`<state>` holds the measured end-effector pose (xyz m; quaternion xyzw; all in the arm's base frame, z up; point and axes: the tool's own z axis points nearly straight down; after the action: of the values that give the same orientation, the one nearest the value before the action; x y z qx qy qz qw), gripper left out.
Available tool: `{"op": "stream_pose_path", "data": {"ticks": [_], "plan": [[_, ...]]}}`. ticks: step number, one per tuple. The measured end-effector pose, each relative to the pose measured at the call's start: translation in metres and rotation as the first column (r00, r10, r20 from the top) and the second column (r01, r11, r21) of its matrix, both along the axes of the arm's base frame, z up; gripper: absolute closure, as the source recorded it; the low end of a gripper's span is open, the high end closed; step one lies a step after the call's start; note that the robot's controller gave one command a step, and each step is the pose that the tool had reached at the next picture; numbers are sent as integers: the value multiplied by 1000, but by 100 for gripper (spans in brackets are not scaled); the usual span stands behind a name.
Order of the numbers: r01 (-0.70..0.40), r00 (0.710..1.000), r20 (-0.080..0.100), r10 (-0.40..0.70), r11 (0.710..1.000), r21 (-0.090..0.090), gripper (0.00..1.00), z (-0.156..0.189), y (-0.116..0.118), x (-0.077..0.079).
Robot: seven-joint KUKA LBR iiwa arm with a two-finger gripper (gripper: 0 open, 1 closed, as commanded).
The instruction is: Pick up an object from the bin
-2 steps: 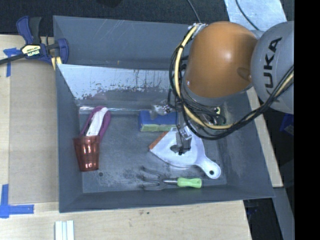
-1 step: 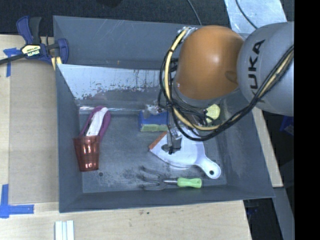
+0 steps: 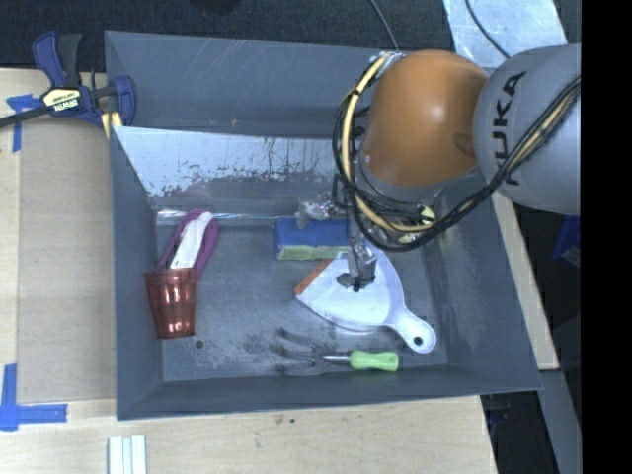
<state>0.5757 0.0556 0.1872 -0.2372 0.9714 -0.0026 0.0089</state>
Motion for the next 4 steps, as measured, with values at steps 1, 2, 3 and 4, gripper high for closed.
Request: {"op": "stream_pose_path", "data": {"ticks": [1,2,3,4], "plan": [[173,985,-7,-173,985,5,0,-6,-6,2],[27,1000,1,-27,1000,1,0,-39,-8,13],[367,930,-2,-367,930,9,0,-51,-44,7],[152,988,4,-152,988,7,0,-47,-39,10]]}}
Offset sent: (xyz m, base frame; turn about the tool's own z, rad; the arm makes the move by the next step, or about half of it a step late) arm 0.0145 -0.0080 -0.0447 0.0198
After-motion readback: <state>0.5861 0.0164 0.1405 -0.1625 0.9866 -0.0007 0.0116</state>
